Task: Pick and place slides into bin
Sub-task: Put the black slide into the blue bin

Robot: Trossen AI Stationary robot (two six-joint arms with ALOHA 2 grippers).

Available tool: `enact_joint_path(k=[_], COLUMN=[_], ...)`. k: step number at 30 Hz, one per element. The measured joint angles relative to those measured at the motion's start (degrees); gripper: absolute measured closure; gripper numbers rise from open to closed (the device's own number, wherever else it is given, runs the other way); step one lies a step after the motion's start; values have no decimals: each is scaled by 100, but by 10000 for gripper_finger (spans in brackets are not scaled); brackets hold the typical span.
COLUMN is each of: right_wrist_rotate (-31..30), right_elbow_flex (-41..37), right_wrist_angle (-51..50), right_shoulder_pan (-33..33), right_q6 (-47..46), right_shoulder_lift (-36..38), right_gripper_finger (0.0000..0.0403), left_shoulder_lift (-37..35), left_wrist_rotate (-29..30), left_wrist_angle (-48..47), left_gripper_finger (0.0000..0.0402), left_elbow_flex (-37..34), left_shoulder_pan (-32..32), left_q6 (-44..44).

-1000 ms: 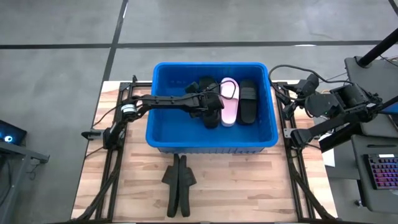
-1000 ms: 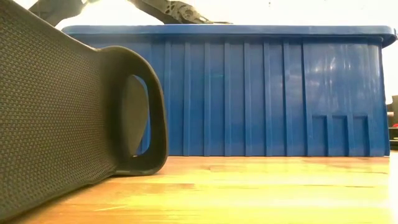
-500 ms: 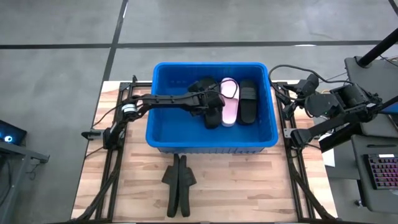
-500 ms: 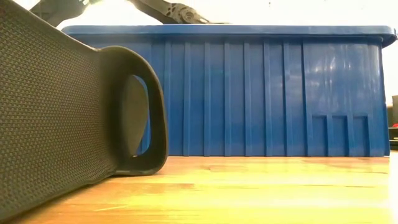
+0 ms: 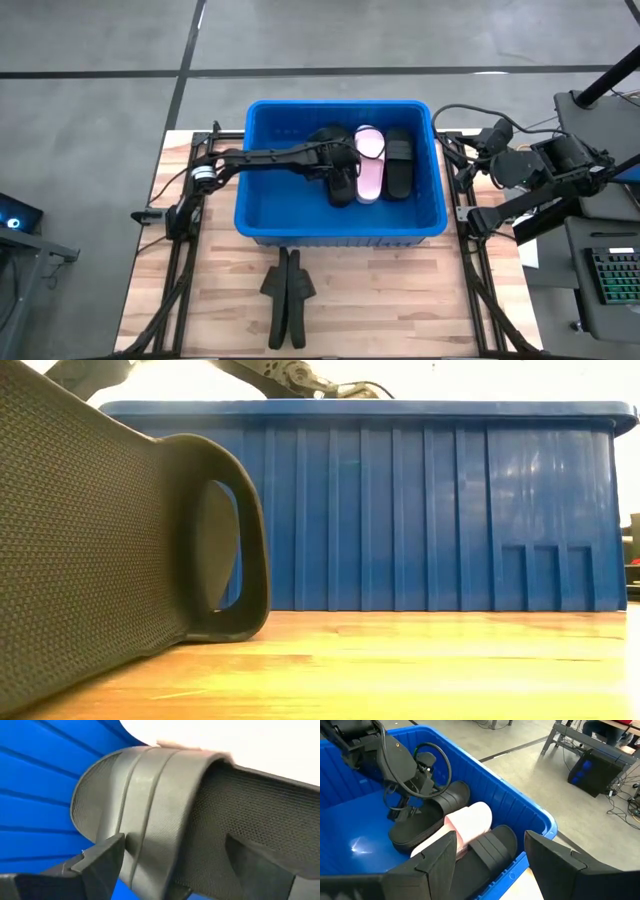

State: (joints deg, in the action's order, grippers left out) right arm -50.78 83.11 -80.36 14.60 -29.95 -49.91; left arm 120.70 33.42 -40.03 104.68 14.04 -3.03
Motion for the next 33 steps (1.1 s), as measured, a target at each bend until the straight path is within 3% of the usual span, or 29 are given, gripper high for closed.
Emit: enact_joint_path(k=[3,21,28,33], right_wrist_rotate=[0,20,20,20], right_elbow_flex=[0,0,0,0], right_wrist_angle=[-4,-31,-35,-40], right_shoulder_pan=[1,1,2,0], right_q6=[0,17,15,15], right_shoulder_lift=[0,74,79,81], right_gripper_finger=[179,179,179,179], left_shoulder_lift=[-73,-273,-280,-463], left_wrist_rotate=[-56,-1776,-1997,-2689], left_wrist_angle=[-4,-167,-330,-357], left_gripper_finger=[75,75,75,75], left_elbow_flex=[21,80,225,203], left_shoulder_pan=[-4,-2,-9,-12], left_q6=[-69,-39,-39,-38])
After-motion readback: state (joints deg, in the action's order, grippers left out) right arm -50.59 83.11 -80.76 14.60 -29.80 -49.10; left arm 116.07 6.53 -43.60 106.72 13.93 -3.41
